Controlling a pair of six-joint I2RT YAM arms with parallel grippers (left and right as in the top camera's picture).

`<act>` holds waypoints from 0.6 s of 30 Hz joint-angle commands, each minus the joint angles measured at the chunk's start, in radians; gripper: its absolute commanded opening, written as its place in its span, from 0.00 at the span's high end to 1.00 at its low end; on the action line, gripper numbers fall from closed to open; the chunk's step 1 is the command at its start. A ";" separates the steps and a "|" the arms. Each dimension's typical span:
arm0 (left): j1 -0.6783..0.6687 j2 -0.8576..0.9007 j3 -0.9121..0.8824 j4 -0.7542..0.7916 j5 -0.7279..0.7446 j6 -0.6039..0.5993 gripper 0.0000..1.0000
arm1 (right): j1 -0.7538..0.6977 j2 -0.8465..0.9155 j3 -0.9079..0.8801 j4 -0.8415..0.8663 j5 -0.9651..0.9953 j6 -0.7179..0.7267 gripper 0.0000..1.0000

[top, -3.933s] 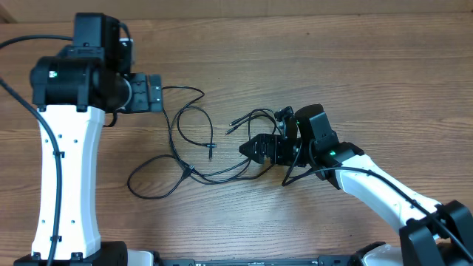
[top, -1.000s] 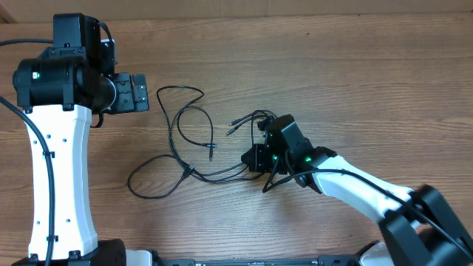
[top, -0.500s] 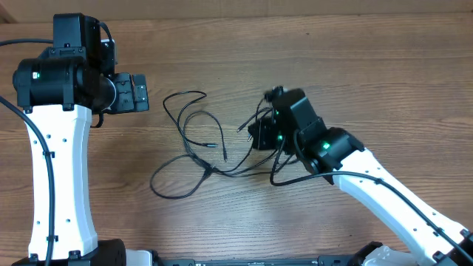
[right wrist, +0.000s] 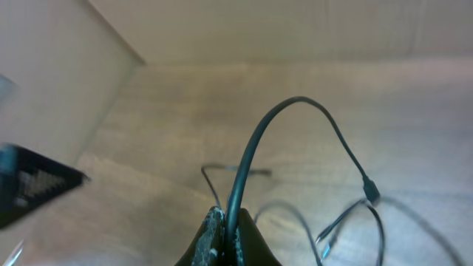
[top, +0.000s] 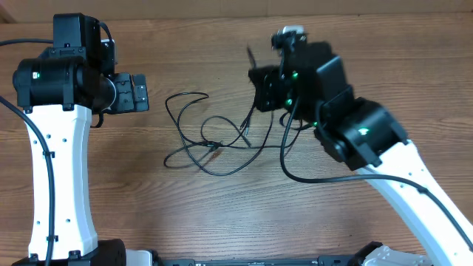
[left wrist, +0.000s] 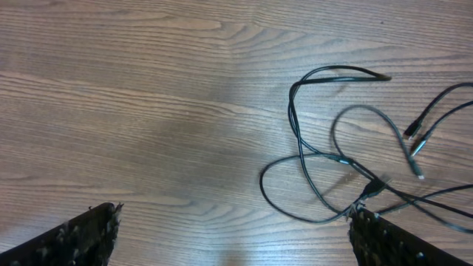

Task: Untangle cables
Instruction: 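Lift the single cable up and away with the right gripper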

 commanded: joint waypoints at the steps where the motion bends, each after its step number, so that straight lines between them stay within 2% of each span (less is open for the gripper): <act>1: 0.000 0.007 0.000 0.001 -0.008 0.011 0.00 | 0.004 -0.029 0.116 -0.021 0.076 -0.063 0.96; 9: 0.000 0.007 0.000 0.001 -0.008 0.011 0.00 | 0.004 -0.029 0.292 -0.024 0.155 -0.121 0.96; 18: 0.000 0.007 0.000 0.001 -0.008 0.011 0.00 | 0.004 -0.029 0.443 0.029 0.162 -0.280 0.96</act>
